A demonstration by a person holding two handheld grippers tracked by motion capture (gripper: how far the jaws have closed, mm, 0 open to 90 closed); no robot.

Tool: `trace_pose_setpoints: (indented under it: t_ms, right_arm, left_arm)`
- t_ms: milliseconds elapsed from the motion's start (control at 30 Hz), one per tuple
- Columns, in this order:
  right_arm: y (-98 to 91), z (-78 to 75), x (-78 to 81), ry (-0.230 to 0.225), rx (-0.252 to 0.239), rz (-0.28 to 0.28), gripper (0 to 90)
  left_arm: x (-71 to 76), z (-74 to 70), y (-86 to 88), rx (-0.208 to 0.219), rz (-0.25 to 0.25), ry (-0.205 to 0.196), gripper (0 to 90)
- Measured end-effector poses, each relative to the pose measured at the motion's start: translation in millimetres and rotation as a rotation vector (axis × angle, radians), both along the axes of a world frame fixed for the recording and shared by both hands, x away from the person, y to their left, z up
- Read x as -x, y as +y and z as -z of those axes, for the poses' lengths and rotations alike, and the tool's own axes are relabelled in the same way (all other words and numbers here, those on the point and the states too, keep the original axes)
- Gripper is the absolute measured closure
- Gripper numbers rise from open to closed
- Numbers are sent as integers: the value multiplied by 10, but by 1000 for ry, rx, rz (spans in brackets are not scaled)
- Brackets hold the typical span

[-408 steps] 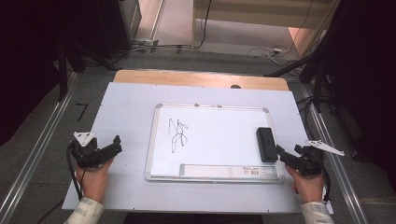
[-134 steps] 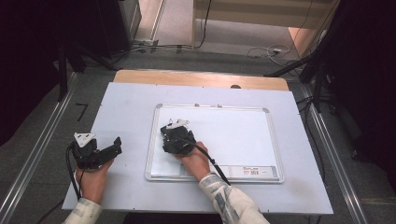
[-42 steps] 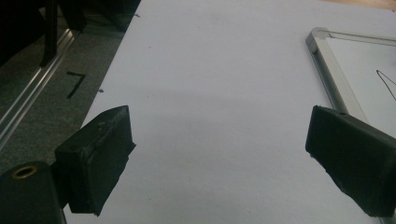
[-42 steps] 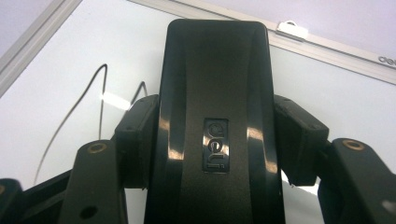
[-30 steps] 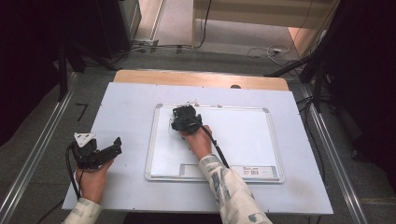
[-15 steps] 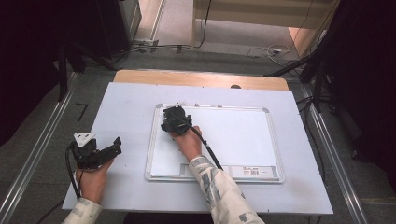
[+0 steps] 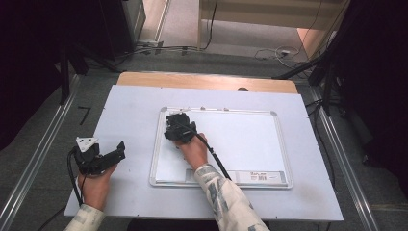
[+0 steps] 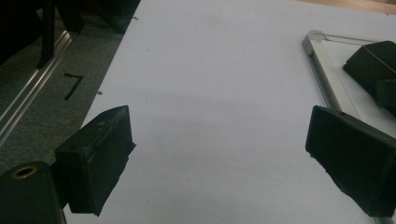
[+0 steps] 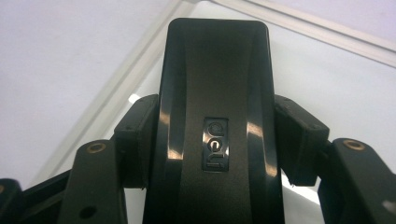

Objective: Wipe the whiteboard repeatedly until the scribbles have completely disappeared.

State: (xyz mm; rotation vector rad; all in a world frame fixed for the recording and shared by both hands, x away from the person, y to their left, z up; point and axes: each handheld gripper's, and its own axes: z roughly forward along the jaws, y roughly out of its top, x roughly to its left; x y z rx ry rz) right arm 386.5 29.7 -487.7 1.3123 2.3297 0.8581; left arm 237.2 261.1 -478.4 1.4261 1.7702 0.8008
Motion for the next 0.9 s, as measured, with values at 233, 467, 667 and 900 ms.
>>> trace_pose_setpoints:
  t_ms: [233, 467, 667, 900]
  right_arm:
    - [-308, -12, -138, 1, 9, 43, 363]
    - [-540, -18, -188, 1, 9, 80, 364]
    - [-417, -14, -264, -7, 12, 90, 364]
    - [-127, -14, -302, -4, 13, 51, 363]
  left_arm:
    - [3, 3, 7, 0, -3, -1, 77]
    - [0, 4, -13, -2, -2, 4, 77]
    - [-16, 9, -14, -3, 2, 6, 77]
    - [-9, -2, -5, 5, 1, -1, 77]
